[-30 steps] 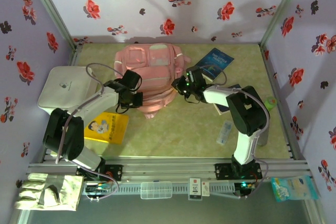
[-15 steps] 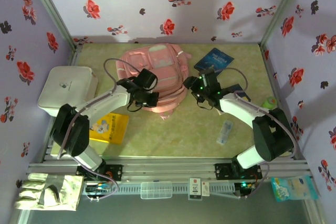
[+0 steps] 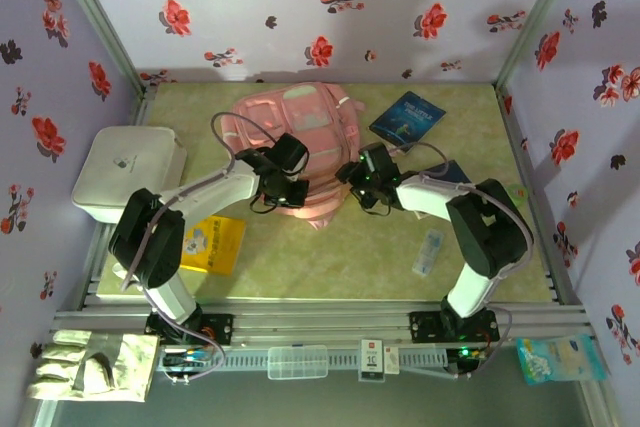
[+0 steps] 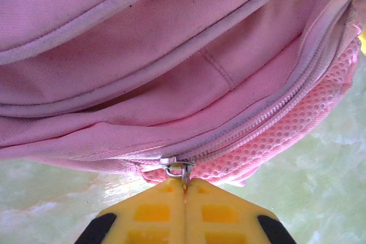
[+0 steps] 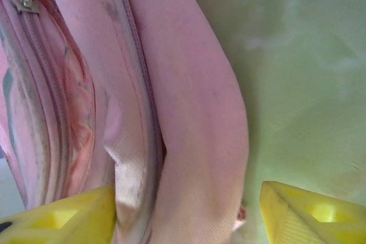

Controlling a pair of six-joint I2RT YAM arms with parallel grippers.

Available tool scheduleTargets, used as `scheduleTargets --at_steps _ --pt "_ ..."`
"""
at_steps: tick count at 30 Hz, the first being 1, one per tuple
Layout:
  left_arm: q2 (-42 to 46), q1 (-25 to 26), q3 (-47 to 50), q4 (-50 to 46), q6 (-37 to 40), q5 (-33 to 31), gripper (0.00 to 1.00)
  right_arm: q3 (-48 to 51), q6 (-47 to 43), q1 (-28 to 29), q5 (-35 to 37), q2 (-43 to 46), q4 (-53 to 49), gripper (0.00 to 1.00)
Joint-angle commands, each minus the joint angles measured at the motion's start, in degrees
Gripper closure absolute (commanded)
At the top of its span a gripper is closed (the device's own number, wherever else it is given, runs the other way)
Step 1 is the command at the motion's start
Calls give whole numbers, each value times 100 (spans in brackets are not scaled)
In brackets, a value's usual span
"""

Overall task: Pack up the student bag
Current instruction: Unzip the student bag at the center of the table.

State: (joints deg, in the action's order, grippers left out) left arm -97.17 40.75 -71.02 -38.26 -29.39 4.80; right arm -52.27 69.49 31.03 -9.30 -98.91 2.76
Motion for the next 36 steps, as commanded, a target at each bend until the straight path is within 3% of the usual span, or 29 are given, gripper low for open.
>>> scheduleTargets --at_steps 1,8,12,22,30,36 --pt "-83 47 -200 -185 82 122 100 -254 3 18 -84 -241 228 38" --pt "-24 -52 -219 -556 212 -63 100 -294 -143 -17 69 -390 160 64" --pt "87 -219 -168 -874 448 -252 100 -333 -405 -94 288 -377 -8 74" --pt "66 -918 152 -895 1225 -659 100 -668 -1087 -319 757 -365 -469 82" --pt "-65 -1287 -68 -344 1539 -668 100 -1076 -1478 -527 651 -614 -409 79" --pt "-119 -974 -387 -266 1569 -181 100 -839 -1258 -532 475 -17 -525 45"
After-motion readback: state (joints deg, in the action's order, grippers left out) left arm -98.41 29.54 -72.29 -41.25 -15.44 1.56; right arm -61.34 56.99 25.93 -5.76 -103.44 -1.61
